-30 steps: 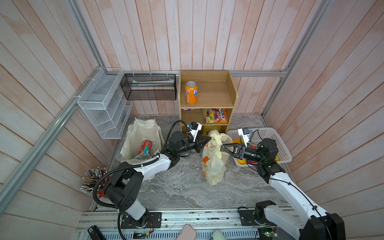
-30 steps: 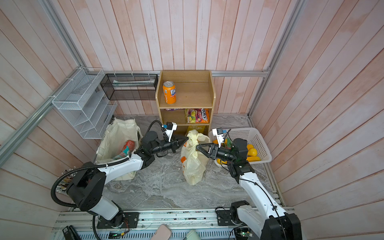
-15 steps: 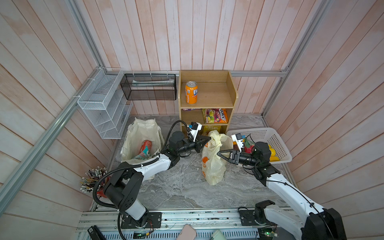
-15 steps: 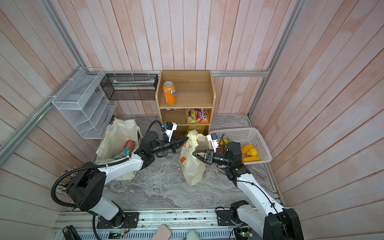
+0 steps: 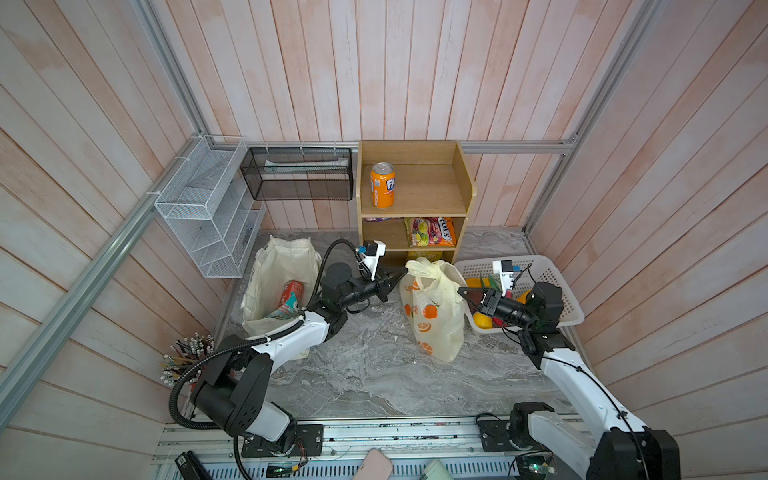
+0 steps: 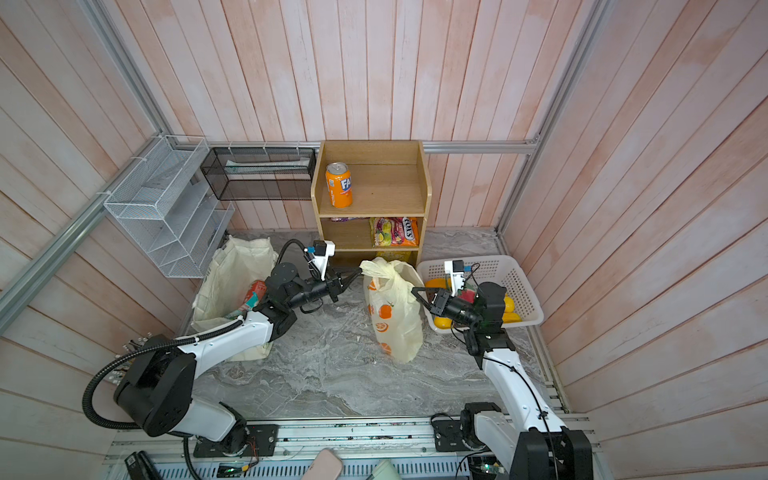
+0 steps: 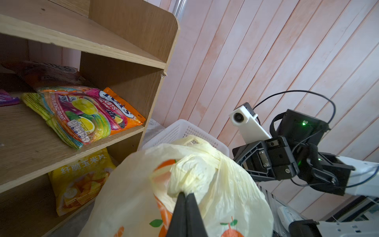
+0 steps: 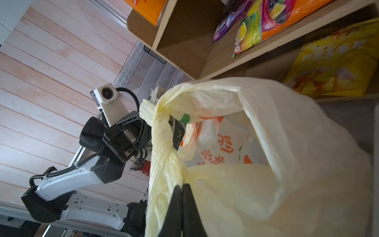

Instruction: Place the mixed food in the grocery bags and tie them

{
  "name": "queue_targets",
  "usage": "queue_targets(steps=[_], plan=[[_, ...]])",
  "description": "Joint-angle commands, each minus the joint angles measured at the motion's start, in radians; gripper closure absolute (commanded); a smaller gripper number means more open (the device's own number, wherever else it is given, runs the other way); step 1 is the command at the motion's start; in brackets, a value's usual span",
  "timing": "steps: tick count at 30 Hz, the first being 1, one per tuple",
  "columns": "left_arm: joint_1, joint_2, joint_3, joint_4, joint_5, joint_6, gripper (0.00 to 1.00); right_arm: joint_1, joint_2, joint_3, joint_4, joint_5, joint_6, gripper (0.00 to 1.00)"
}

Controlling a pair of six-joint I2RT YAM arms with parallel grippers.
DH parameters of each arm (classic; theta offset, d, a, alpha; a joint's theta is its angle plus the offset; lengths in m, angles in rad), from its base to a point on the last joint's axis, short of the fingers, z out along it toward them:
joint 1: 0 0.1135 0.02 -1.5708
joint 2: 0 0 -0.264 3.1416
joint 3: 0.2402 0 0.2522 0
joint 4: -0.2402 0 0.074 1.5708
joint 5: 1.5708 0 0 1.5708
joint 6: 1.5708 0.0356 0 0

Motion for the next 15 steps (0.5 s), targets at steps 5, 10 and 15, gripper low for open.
queue_targets(steps=[5,10,15], plan=[[0.018,-0.046,-0.059,0.008,-0.077,-0.019,1.0,-0.056,-0.035,-0.015,-0.009,0.13,0.051,1.0],[0.036,-0.075,-0.128,-0.021,-0.155,-0.017,1.0,-0.179,-0.063,-0.07,-0.016,0.184,0.099,1.0],[0.069,-0.114,-0.212,0.001,-0.202,-0.038,1.0,-0.308,-0.083,-0.152,-0.035,0.232,0.126,1.0]])
